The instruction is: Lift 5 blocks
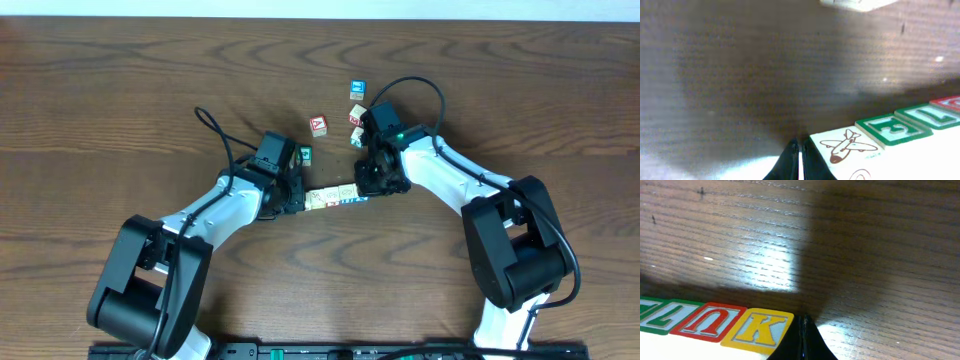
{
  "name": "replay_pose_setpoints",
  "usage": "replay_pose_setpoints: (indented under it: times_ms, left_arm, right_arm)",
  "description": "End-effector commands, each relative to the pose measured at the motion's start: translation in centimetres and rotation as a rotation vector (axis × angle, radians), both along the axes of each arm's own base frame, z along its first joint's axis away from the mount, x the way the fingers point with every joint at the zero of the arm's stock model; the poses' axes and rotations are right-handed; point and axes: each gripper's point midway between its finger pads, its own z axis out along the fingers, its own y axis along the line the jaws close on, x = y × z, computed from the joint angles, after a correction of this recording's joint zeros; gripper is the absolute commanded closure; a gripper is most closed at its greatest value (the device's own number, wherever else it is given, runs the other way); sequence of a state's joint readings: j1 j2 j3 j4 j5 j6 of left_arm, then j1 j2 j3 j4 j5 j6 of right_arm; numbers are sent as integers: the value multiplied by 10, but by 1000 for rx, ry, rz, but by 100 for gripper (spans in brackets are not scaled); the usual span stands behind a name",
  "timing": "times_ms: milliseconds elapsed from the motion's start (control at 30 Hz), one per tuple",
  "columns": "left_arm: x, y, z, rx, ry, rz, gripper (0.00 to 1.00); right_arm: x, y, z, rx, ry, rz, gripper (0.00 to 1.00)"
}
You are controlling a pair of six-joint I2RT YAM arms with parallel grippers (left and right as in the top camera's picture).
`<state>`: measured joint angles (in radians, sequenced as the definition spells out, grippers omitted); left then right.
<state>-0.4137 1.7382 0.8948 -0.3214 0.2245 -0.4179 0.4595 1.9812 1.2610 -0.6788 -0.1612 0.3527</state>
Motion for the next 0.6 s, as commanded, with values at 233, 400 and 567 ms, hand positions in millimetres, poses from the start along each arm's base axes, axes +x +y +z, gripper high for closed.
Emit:
replay_pose_setpoints:
  times_ms: [233, 400, 567]
  left_arm:
    - [-1, -48, 24, -145, 3, -125, 93]
    - [-1, -48, 24, -145, 3, -124, 93]
    - [-1, -48, 24, -145, 3, -124, 93]
  right_arm:
    - [-24, 56, 32, 204, 18, 122, 99]
    - [-25, 55, 32, 201, 25, 121, 99]
    - [-25, 55, 32, 201, 25, 121, 99]
